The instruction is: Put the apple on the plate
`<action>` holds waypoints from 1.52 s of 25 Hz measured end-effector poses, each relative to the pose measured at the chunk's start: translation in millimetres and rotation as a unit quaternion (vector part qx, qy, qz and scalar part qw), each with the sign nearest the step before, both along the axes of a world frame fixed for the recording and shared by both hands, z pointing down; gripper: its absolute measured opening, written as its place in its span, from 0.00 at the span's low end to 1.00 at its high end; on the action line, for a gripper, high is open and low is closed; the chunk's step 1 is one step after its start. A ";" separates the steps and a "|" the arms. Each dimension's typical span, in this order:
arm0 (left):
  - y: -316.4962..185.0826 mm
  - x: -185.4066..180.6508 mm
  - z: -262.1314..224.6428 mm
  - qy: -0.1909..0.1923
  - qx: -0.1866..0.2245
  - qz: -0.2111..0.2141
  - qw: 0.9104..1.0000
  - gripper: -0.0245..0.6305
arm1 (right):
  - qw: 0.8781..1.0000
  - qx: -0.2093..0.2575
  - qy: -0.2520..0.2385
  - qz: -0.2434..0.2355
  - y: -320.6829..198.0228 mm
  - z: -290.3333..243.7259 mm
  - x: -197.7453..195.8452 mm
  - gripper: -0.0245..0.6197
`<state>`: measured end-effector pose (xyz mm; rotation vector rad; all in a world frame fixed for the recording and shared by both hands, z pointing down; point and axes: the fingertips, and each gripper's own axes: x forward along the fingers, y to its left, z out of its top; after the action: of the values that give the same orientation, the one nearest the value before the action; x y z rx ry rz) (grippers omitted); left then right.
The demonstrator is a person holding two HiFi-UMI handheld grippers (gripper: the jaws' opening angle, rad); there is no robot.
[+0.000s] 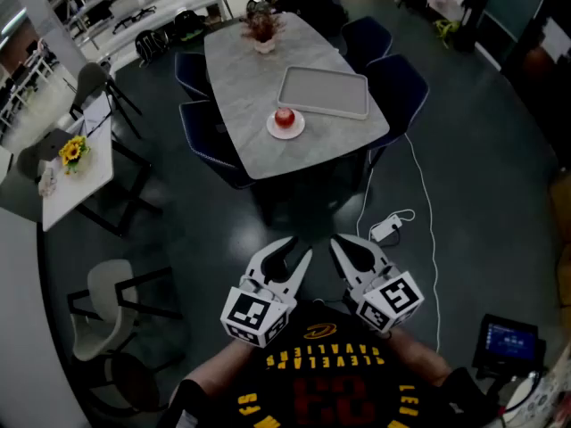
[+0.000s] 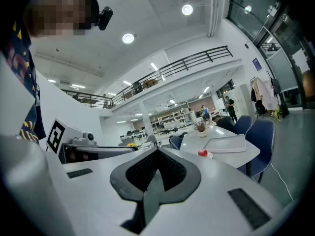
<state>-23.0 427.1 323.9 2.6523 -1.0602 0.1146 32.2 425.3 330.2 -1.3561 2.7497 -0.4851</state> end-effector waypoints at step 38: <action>-172.7 -38.8 26.3 0.031 -0.061 0.015 0.998 0.23 | 0.997 -0.063 -0.014 0.037 -172.9 23.3 -33.7 0.05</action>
<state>-61.8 254.4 350.2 2.5463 -0.9640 0.0999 -1.5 252.4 353.5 -1.4585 2.6769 -0.6765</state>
